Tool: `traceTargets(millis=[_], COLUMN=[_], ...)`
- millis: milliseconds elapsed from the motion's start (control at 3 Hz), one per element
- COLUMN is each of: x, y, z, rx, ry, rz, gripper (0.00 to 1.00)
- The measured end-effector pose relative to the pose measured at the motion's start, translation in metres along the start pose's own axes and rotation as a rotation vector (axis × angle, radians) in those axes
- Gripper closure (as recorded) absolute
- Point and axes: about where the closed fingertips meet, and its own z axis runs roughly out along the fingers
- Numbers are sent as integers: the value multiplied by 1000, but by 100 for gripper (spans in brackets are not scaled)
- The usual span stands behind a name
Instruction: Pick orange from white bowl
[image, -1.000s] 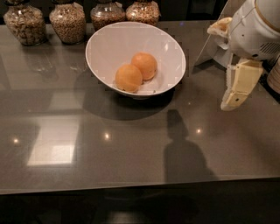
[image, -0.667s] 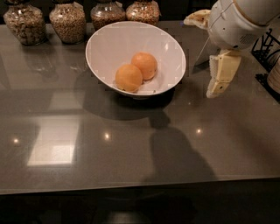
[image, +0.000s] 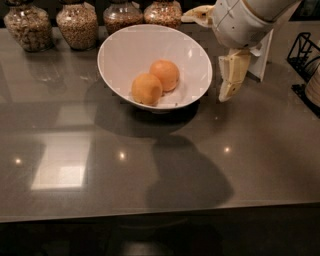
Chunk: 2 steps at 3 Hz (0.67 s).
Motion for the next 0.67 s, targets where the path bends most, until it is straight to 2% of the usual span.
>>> traceTargets(millis=[333,667], x=[-4,-13], y=[-5,-27], z=[8,39], rx=[-6,-34], ry=[-15,-49], rz=[-64,-220], gripper=[0,0])
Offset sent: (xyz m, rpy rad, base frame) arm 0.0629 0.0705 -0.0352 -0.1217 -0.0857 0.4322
